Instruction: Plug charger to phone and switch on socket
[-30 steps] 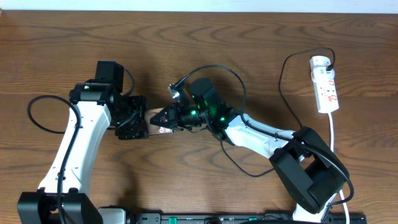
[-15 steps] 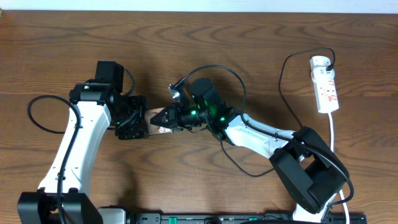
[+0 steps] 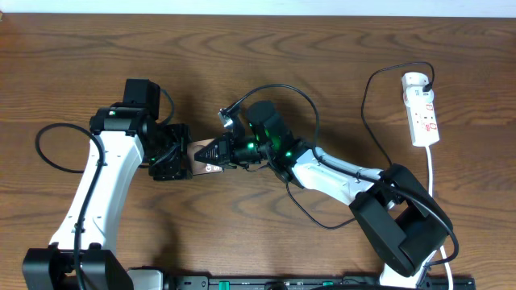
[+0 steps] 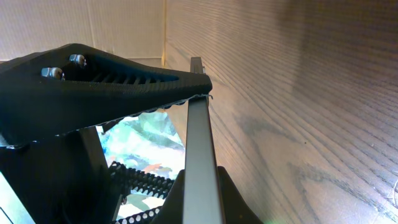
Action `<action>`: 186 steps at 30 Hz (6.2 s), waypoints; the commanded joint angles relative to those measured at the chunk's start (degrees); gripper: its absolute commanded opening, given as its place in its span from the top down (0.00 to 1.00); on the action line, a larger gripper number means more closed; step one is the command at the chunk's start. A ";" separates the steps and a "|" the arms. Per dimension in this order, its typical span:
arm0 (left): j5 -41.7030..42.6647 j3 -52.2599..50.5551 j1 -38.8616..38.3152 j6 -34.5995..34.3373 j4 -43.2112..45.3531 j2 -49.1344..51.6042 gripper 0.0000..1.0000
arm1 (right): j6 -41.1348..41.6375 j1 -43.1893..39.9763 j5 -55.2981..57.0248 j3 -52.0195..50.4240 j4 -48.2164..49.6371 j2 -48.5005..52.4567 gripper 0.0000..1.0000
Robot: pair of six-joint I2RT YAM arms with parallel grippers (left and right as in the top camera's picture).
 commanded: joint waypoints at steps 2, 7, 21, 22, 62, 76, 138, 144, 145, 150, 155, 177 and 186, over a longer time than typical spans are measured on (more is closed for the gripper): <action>0.00 1.90 -0.09 0.48 -0.22 0.57 0.93 | -0.70 0.24 0.72 0.68 0.07 0.35 0.99; 0.00 1.90 -0.09 0.48 -0.22 0.57 0.93 | -0.70 0.24 0.70 0.68 0.07 0.35 0.99; -0.02 1.90 -0.09 0.48 -0.20 0.57 0.93 | -0.70 0.24 0.76 0.68 0.07 0.35 0.99; -0.02 1.90 -0.09 0.48 -0.22 0.57 0.93 | -0.70 0.24 0.74 0.68 0.07 0.35 0.99; -0.04 1.90 -0.09 1.57 0.46 0.57 0.06 | -1.11 0.24 0.96 0.68 0.04 0.35 0.99; -1.05 1.90 -0.07 6.29 2.73 0.55 0.05 | -1.33 0.15 2.84 0.68 -0.20 0.35 0.99; 11.67 1.90 -0.02 19.63 34.53 0.55 0.05 | 35.76 -13.73 12.66 0.68 13.64 0.35 0.99; 11.67 1.90 -0.02 19.63 38.51 0.55 0.05 | 43.60 -13.60 12.68 0.68 20.41 0.35 0.99; 11.67 1.90 -0.02 19.63 39.06 0.55 0.05 | 44.65 -13.60 12.68 0.68 21.42 0.35 0.99; 11.65 1.90 -0.02 19.61 43.25 0.55 0.05 | 47.89 -13.60 12.70 0.68 27.78 0.35 0.99; 11.43 1.90 -0.02 19.65 45.81 0.55 0.05 | 48.87 -12.92 12.70 0.68 29.94 0.33 0.99; 9.75 1.90 -0.02 20.72 52.81 0.55 0.11 | 52.11 -10.58 14.40 0.68 36.54 0.33 0.99; 10.16 1.90 -0.04 22.64 53.75 0.55 0.15 | 54.21 -10.58 14.45 0.68 36.79 0.35 0.99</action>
